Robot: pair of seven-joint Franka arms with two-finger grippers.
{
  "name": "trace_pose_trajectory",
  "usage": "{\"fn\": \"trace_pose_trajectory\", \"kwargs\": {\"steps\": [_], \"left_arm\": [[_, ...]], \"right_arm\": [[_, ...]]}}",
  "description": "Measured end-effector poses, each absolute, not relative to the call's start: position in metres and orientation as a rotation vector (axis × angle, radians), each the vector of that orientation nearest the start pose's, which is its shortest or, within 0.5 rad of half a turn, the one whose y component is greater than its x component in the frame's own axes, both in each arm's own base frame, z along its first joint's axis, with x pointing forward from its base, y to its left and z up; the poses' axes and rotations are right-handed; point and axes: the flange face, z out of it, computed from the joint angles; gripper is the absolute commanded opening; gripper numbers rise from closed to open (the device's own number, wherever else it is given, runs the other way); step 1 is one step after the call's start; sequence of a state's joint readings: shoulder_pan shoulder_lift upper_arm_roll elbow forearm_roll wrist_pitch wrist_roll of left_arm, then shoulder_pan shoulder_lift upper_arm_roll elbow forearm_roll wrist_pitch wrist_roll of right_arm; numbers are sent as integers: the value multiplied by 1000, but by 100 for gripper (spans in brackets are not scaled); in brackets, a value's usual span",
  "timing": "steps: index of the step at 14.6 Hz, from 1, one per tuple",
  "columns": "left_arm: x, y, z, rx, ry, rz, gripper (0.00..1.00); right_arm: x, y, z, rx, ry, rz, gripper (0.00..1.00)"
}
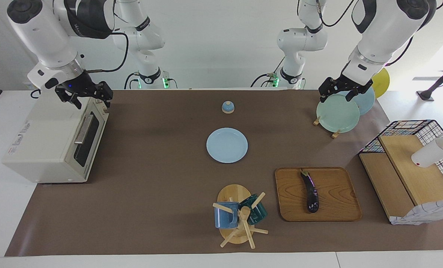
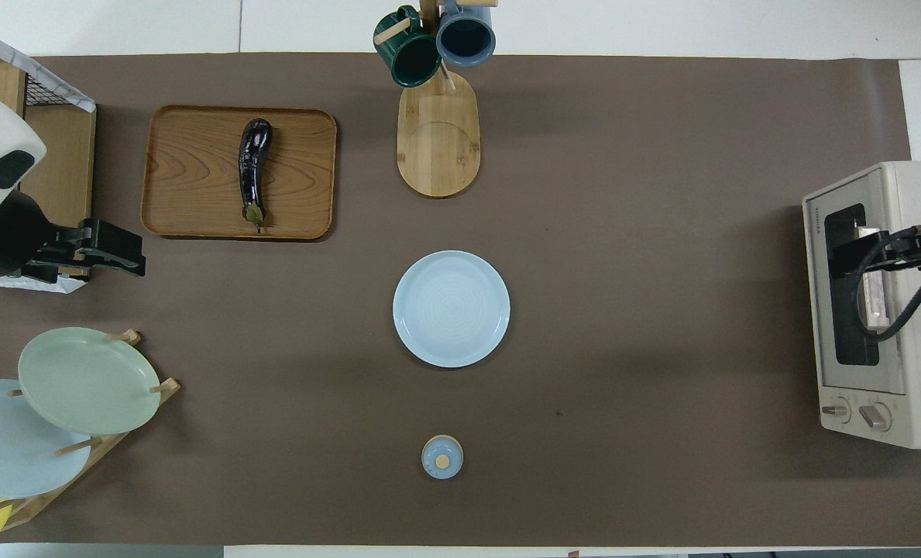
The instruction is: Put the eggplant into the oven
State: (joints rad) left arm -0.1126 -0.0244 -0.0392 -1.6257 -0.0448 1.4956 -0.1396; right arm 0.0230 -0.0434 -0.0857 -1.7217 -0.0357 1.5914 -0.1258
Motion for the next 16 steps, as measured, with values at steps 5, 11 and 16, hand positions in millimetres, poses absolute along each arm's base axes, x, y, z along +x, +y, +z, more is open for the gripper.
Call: {"fn": "trace_pose_trajectory", "kwargs": {"steps": [5, 11, 16], "left_arm": [[530, -87, 606, -3165, 21, 175, 100], [533, -86, 609, -3170, 19, 136, 100], [538, -88, 611, -3195, 15, 72, 100]], "right_arm": [[536, -37, 579, -3160, -106, 142, 100], [536, -37, 579, -3160, -106, 142, 100], [536, -38, 578, -3160, -103, 145, 22]]}}
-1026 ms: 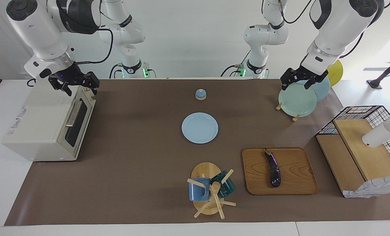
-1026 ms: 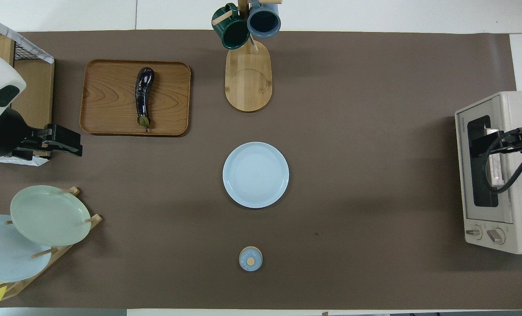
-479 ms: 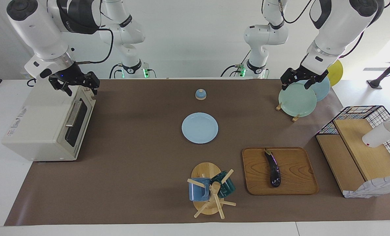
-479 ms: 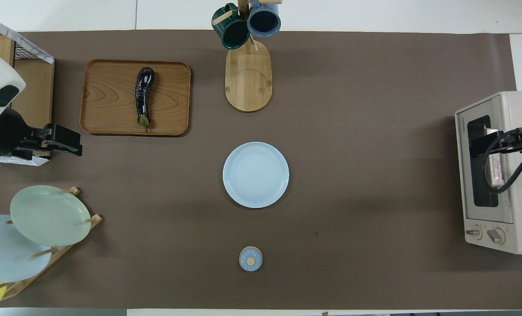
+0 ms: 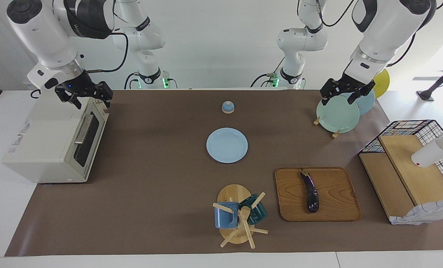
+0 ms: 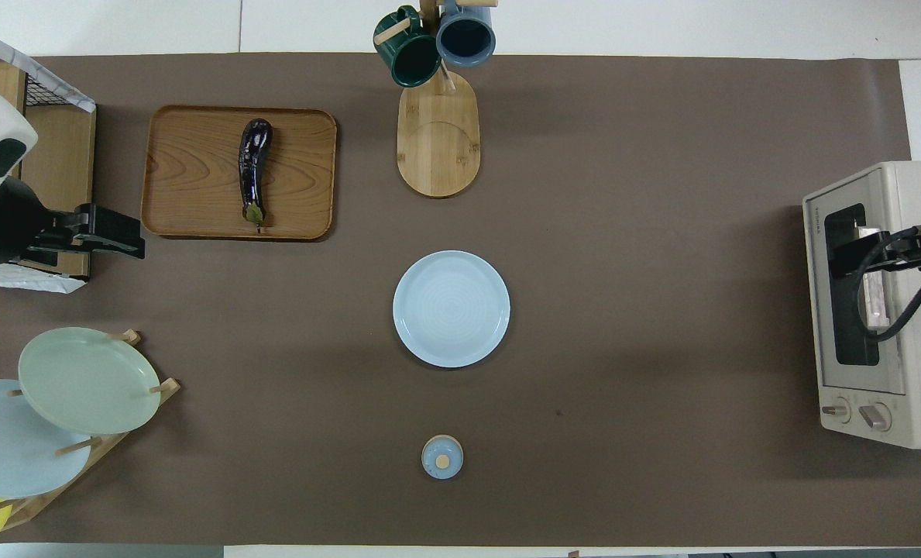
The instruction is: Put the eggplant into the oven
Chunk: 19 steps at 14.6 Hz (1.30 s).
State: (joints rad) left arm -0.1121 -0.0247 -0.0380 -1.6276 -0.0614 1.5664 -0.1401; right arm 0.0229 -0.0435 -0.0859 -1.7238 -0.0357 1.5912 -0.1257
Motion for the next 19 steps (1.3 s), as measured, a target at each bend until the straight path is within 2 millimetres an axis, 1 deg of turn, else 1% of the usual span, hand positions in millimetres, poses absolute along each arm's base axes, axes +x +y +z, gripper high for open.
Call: {"fn": "trace_pose_trajectory", "kwargs": {"steps": [1, 4, 6, 8, 11, 13, 15, 17, 18, 19], "left_arm": [[540, -89, 610, -3207, 12, 63, 100], [553, -92, 596, -3218, 8, 40, 100], [569, -95, 574, -3219, 6, 39, 100], [592, -98, 538, -3221, 1, 49, 100], [636, -105, 467, -3226, 6, 50, 100], [658, -111, 421, -3228, 68, 43, 100], [679, -120, 383, -3230, 128, 34, 100], [700, -127, 349, -3233, 182, -14, 100], [707, -129, 338, -3230, 227, -36, 100], [711, -129, 331, -3225, 269, -49, 100]], "right_arm": [[537, -37, 578, -3160, -107, 140, 1], [540, -34, 574, -3164, -118, 96, 0], [541, -34, 566, -3167, -120, 71, 0], [542, -40, 559, -3200, -123, 35, 0], [540, -53, 537, -3232, -110, 51, 0], [536, -69, 519, -3237, -70, 76, 0], [531, -86, 503, -3259, -42, 111, 0], [528, -94, 491, -3265, -22, 113, 0], [527, -94, 487, -3264, -20, 119, 0], [526, -94, 485, -3268, -24, 126, 0]]}}
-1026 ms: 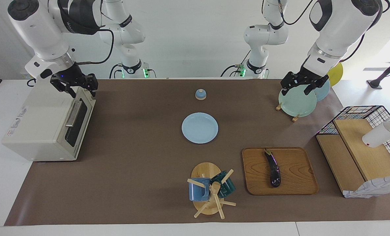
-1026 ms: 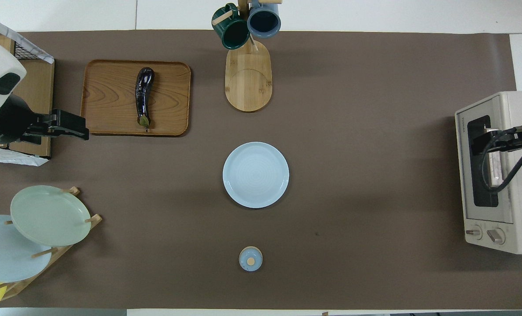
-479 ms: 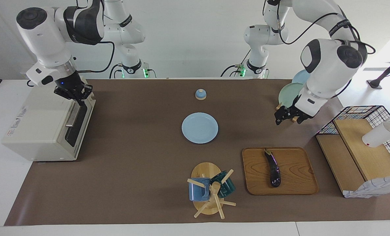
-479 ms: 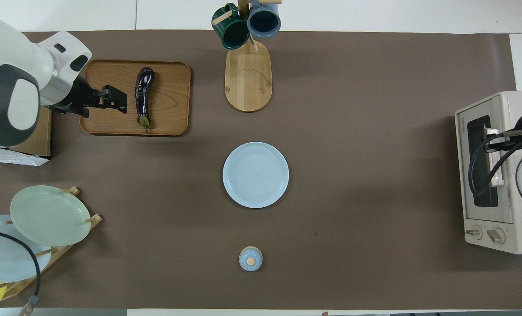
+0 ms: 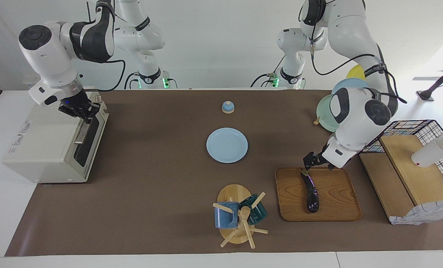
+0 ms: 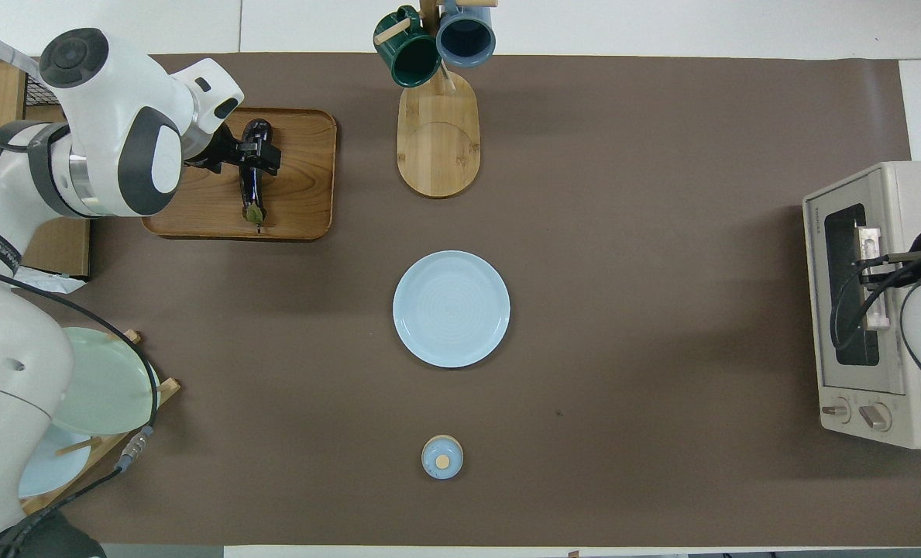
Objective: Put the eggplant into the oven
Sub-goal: 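Grasp the eggplant with the left gripper while the right gripper reaches the oven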
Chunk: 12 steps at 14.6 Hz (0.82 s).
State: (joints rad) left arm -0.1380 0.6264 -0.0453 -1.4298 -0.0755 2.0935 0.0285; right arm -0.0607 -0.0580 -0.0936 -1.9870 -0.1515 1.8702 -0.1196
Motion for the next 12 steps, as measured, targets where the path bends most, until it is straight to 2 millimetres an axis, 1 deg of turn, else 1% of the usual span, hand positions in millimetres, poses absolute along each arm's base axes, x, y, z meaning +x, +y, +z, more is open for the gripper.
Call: {"fn": "trace_pose_trajectory", "kwargs": {"steps": [4, 7, 8, 10, 11, 12], "left_arm": [[715, -129, 324, -3200, 342, -109, 100], [714, -129, 321, -3184, 387, -104, 100], [713, -129, 319, -3183, 395, -102, 100], [713, -130, 317, -3181, 403, -110, 100], [712, -130, 316, -3181, 404, -111, 97], [712, -130, 316, -3181, 405, -110, 88]], "right_arm": [[526, -97, 470, -3338, -90, 112, 0], [525, -90, 469, -3342, -114, 105, 0], [525, -87, 468, -3341, -127, 102, 0], [525, -72, 464, -3341, -146, 91, 0], [524, -62, 460, -3341, -143, 79, 0], [523, -50, 456, -3342, -139, 66, 0]]}}
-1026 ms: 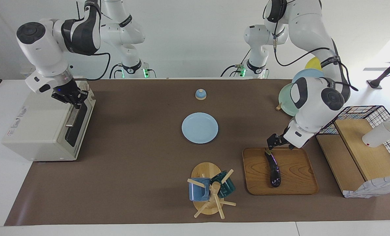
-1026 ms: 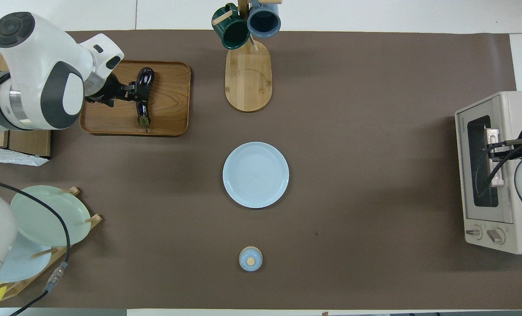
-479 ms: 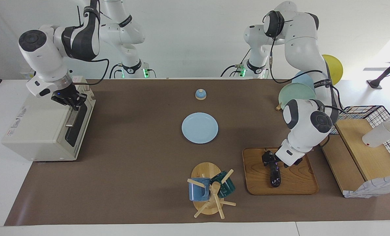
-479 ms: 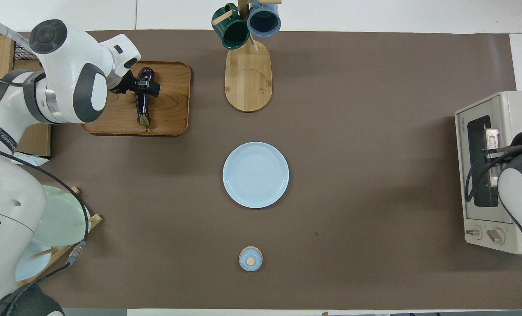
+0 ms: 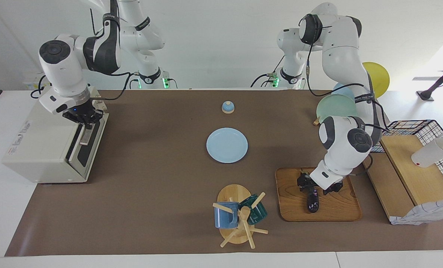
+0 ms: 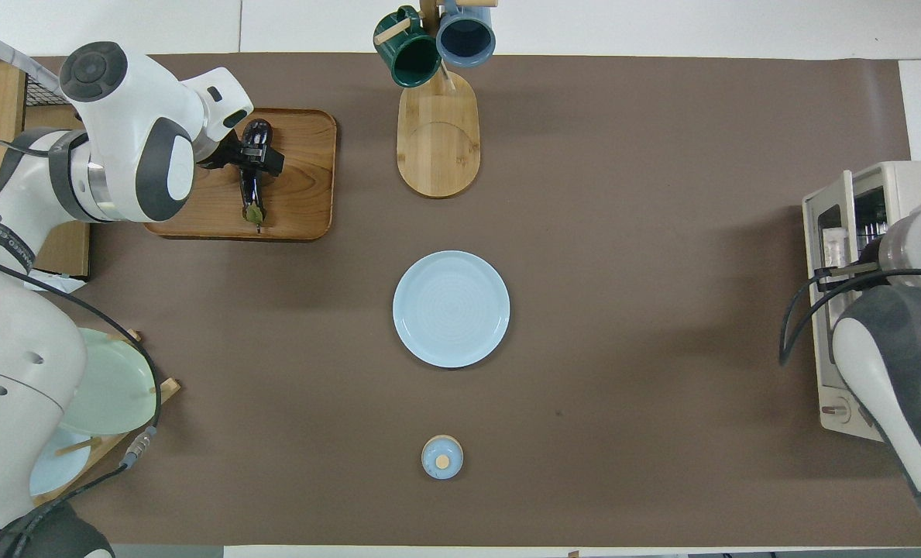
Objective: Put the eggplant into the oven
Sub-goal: 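Grasp the eggplant with the left gripper while the right gripper reaches the oven, then lift the eggplant with the left gripper while the right gripper opens the oven door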
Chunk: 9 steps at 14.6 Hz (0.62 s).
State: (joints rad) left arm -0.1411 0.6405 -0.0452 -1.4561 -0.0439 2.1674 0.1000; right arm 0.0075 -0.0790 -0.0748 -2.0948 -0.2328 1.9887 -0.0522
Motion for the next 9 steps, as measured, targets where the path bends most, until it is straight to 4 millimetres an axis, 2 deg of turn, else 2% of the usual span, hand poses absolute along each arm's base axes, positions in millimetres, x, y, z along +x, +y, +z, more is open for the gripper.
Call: {"fn": "trace_pose_trajectory", "kwargs": {"steps": [3, 4, 5, 8, 9], "left_arm": [[710, -131, 312, -3181, 409, -96, 54], [709, -132, 310, -3181, 411, -92, 46], [709, -132, 310, -3180, 413, -89, 38], [709, -132, 309, -3180, 414, -88, 0], [709, -132, 309, -3180, 413, -88, 0]], "right_arm": [[522, -21, 436, -3322, -155, 37, 0], [523, -15, 428, -3304, -152, 35, 0], [524, -10, 421, -3284, -145, 33, 0], [527, 0, 399, -3248, -140, 18, 0], [528, 3, 391, -3243, -144, 3, 0]]}}
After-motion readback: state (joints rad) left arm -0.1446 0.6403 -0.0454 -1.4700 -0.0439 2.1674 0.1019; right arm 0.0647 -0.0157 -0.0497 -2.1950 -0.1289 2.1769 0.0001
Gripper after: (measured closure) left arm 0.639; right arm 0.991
